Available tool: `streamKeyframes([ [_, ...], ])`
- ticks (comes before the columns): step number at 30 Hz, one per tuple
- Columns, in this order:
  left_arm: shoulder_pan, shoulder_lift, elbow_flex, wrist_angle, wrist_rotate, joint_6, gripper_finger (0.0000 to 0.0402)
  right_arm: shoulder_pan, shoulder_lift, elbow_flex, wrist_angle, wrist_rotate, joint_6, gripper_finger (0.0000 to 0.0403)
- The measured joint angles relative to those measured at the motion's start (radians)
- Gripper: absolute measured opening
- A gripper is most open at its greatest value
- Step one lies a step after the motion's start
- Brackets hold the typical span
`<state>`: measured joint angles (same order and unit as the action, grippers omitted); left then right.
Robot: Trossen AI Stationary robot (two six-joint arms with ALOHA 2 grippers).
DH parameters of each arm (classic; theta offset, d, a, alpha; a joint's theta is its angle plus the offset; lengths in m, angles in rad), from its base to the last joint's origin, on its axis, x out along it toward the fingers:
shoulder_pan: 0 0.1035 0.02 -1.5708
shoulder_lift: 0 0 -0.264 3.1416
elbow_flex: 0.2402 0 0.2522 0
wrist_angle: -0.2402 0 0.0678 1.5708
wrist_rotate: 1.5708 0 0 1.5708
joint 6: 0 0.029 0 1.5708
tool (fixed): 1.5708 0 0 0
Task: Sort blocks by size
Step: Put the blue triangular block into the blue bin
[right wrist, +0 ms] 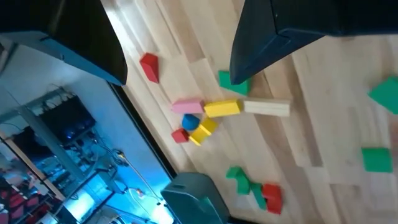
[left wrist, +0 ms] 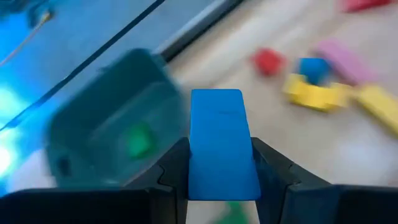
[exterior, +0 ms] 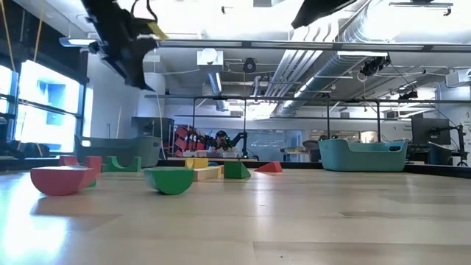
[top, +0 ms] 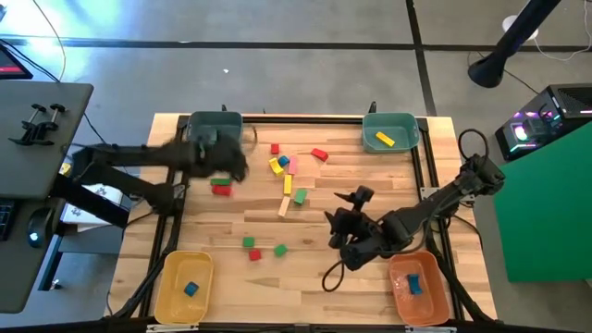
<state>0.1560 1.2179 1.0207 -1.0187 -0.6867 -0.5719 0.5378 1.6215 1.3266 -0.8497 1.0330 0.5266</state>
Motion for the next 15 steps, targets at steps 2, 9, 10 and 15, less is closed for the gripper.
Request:
streamKeyframes([
  [2, 0.126, 0.007, 0.003, 0.005, 0.030, 0.096, 0.0101, -0.007, 0.001, 0.000, -0.022, 0.012, 0.019, 0.0281],
  [9, 0.443, 0.063, 0.002, 0.021, 0.075, 0.319, 0.0101, -0.042, 0.003, 0.000, -0.041, 0.007, 0.040, 0.0281],
  [10, 0.474, 0.071, 0.002, 0.021, 0.092, 0.328, 0.0101, -0.043, 0.003, 0.000, -0.040, 0.006, 0.046, 0.0281],
  [15, 0.580, 0.131, 0.002, 0.032, 0.162, 0.383, 0.0101, -0.045, 0.003, 0.000, -0.027, 0.006, 0.059, 0.0281],
])
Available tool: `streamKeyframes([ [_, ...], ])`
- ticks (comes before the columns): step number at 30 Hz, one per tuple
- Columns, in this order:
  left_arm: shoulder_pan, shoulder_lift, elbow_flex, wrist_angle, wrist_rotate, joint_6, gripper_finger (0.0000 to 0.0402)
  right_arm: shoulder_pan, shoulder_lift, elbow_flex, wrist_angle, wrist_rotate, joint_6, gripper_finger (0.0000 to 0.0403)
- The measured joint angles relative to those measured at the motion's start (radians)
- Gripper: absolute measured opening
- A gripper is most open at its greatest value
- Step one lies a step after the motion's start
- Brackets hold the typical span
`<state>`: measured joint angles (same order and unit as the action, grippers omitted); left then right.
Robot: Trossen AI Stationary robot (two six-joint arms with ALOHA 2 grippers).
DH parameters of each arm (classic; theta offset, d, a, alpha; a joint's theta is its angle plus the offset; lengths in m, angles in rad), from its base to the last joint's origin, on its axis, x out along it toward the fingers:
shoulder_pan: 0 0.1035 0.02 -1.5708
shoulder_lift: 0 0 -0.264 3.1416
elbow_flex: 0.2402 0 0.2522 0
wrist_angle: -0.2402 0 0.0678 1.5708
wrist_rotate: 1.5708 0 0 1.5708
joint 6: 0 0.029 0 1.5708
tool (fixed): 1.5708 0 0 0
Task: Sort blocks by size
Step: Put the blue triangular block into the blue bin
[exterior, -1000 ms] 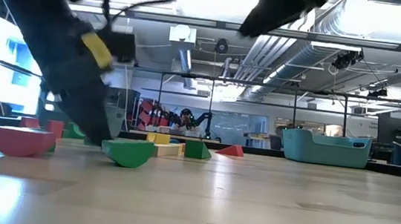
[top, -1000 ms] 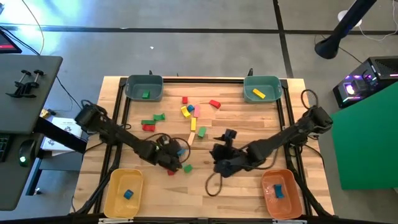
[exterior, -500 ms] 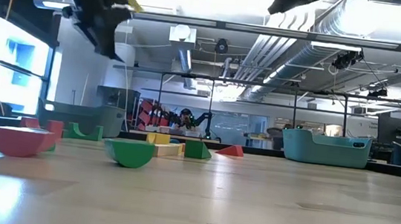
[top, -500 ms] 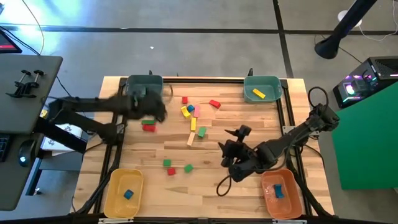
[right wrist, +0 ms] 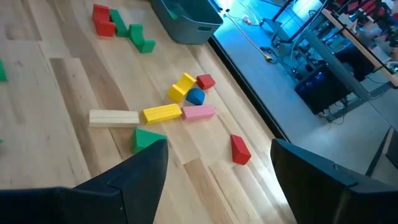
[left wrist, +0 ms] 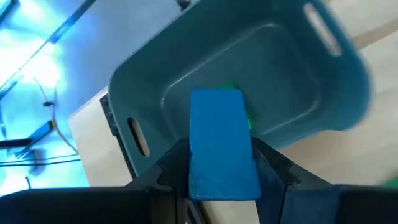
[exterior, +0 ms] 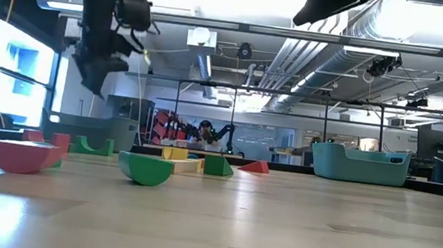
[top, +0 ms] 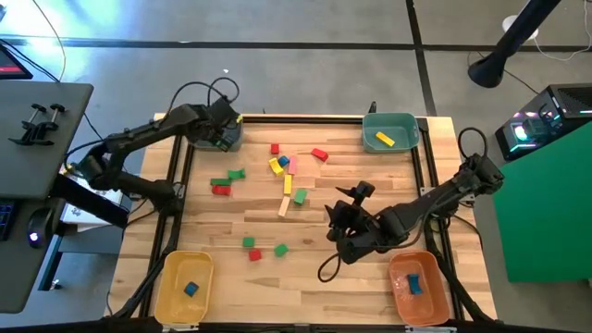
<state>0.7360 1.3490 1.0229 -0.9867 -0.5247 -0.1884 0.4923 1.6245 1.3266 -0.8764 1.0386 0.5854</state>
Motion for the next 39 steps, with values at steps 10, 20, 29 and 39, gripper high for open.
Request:
streamKeyframes([
  [10, 0.089, 0.140, 0.000, 0.072, 0.075, 0.069, 0.0101, 0.001, 0.000, 0.000, 0.014, -0.019, 0.002, 0.0281],
  [20, 0.131, 0.281, 0.000, 0.074, 0.079, 0.108, 0.0106, -0.004, 0.000, 0.000, 0.005, -0.018, -0.009, 0.0281],
  [29, 0.133, 0.364, 0.001, 0.138, 0.102, 0.194, 0.0121, -0.003, 0.000, 0.000, 0.006, -0.036, -0.002, 0.0281],
  [39, 0.134, 0.371, 0.000, 0.195, 0.129, 0.235, 0.0164, -0.001, 0.000, 0.000, 0.005, -0.100, 0.019, 0.0281],
])
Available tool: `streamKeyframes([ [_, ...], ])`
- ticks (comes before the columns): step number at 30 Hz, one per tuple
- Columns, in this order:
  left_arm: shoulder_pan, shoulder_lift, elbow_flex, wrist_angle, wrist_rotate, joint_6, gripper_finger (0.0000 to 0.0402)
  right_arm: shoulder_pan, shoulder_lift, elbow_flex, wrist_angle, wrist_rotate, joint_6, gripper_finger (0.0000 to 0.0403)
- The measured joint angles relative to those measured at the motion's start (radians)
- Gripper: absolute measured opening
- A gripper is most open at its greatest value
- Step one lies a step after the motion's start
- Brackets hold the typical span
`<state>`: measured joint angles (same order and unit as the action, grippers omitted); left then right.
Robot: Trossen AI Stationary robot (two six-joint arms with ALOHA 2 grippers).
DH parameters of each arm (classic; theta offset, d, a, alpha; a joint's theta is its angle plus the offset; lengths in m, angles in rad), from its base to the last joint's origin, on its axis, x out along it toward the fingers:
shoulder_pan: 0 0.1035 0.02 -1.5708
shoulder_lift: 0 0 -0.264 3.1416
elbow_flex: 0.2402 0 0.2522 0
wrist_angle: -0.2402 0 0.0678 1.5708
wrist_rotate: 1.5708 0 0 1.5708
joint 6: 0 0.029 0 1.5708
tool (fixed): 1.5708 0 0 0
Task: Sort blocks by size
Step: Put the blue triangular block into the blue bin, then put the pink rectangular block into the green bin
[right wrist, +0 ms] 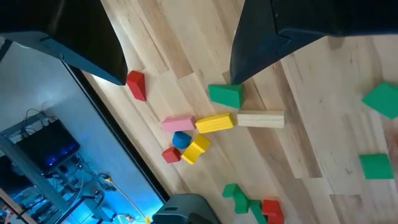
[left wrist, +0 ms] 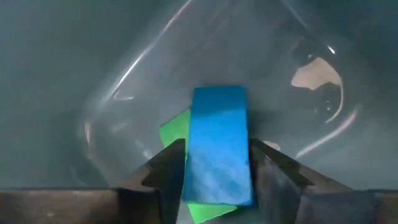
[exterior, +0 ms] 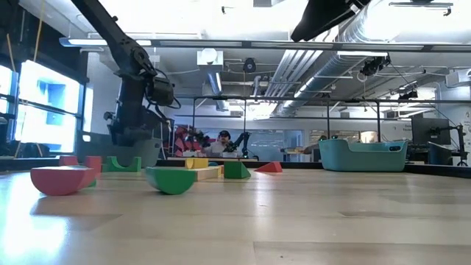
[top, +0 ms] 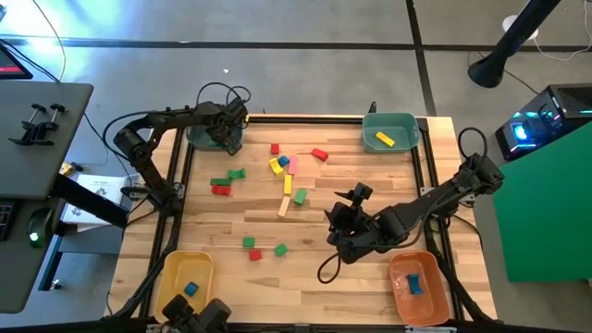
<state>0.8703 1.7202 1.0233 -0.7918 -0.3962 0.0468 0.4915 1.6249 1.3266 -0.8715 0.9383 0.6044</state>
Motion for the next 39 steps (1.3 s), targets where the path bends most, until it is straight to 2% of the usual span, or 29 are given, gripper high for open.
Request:
streamKeyframes([
  [6, 0.000, -0.046, -0.002, -0.008, -0.003, 0.010, 0.0209, -0.002, 0.000, 0.000, 0.000, -0.010, 0.008, 0.0281],
  [13, -0.023, -0.212, -0.002, -0.033, -0.002, -0.027, 0.0215, -0.065, 0.006, 0.000, -0.022, -0.134, 0.023, 0.0281],
  [19, -0.092, -0.411, -0.002, -0.022, -0.001, -0.079, 0.0216, -0.143, 0.063, 0.000, -0.039, -0.094, -0.105, 0.0281],
  [24, -0.179, -0.550, -0.002, 0.041, 0.000, -0.098, 0.0216, -0.277, 0.126, 0.000, 0.056, -0.146, -0.241, 0.0281],
  [27, -0.239, -0.608, -0.002, 0.102, 0.000, -0.098, 0.0216, -0.367, 0.167, 0.000, 0.172, -0.223, -0.374, 0.0281],
  [33, -0.366, -0.654, -0.002, 0.224, 0.000, -0.098, 0.0216, -0.551, 0.245, 0.000, 0.425, -0.454, -0.612, 0.0281],
  [35, -0.405, -0.654, -0.017, 0.286, -0.001, -0.086, 0.0216, -0.609, 0.277, 0.000, 0.520, -0.519, -0.628, 0.0281],
  [39, -0.475, -0.653, -0.106, 0.440, -0.029, -0.063, 0.0216, -0.710, 0.353, 0.000, 0.702, -0.648, -0.502, 0.0281],
])
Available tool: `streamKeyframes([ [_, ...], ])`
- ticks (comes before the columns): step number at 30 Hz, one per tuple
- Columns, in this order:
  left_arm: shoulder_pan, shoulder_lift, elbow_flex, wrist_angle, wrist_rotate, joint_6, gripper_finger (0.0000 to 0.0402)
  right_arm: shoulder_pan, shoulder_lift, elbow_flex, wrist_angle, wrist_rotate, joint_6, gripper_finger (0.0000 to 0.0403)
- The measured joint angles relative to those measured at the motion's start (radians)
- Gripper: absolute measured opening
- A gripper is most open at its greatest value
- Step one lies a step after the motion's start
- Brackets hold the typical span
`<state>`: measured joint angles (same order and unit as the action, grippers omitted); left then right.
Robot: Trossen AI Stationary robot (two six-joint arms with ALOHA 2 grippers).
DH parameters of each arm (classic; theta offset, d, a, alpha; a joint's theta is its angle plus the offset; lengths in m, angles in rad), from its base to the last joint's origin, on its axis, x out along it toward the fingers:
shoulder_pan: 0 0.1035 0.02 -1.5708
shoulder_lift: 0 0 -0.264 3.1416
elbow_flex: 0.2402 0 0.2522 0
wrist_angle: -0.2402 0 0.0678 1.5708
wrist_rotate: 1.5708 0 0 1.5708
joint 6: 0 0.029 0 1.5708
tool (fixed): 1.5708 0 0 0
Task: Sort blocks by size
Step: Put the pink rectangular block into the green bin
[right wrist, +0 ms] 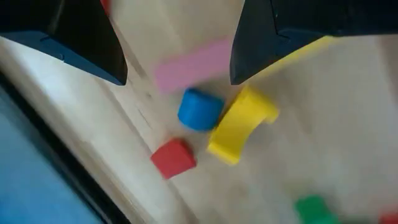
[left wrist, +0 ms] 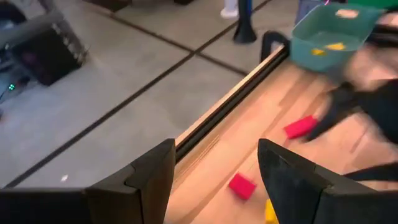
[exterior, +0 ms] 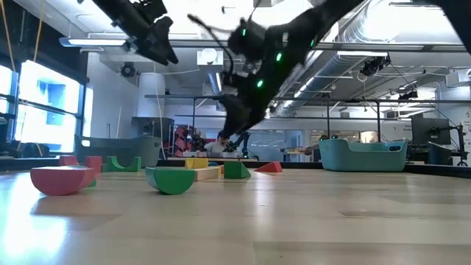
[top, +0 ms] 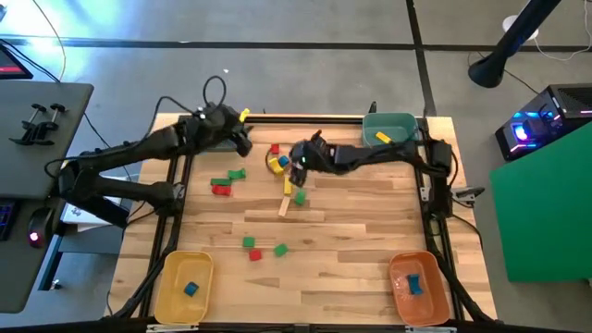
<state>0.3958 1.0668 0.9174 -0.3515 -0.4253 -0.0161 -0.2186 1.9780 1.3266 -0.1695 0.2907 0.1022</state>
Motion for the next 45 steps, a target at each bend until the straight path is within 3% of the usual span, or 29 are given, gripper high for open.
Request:
streamKeyframes([
  [3, -0.054, 0.000, -0.067, 0.102, -0.006, 0.001, 0.0216, -0.037, 0.062, 0.000, 0.076, -0.063, 0.078, 0.0281],
  [8, -0.130, 0.000, -0.090, 0.133, -0.023, 0.001, 0.0216, -0.040, 0.126, 0.000, 0.098, -0.055, 0.113, 0.0279],
  [13, -0.194, 0.000, -0.090, 0.141, -0.079, -0.004, 0.0216, -0.038, 0.147, 0.005, 0.068, -0.054, 0.167, 0.0239],
  [20, -0.269, 0.000, -0.090, 0.140, -0.101, -0.038, 0.0216, 0.034, 0.101, 0.007, -0.193, -0.029, 0.182, 0.0153],
  [26, -0.334, 0.000, -0.090, 0.129, -0.140, -0.084, 0.0216, 0.185, 0.016, -0.003, -0.551, 0.099, 0.256, 0.0125],
  [33, -0.387, 0.000, -0.090, 0.119, -0.145, -0.115, 0.0216, 0.418, -0.123, -0.001, -0.826, 0.321, 0.463, 0.0124],
  [37, -0.412, 0.000, -0.090, 0.110, -0.147, -0.143, 0.0216, 0.508, -0.140, -0.003, -0.957, 0.365, 0.684, 0.0130],
  [41, -0.434, 0.000, -0.090, 0.100, -0.160, -0.164, 0.0216, 0.589, -0.142, -0.041, -1.074, 0.375, 0.978, 0.0172],
  [45, -0.446, 0.000, -0.090, 0.086, -0.170, -0.165, 0.0216, 0.657, -0.188, -0.191, -1.012, 0.349, 1.202, 0.0239],
])
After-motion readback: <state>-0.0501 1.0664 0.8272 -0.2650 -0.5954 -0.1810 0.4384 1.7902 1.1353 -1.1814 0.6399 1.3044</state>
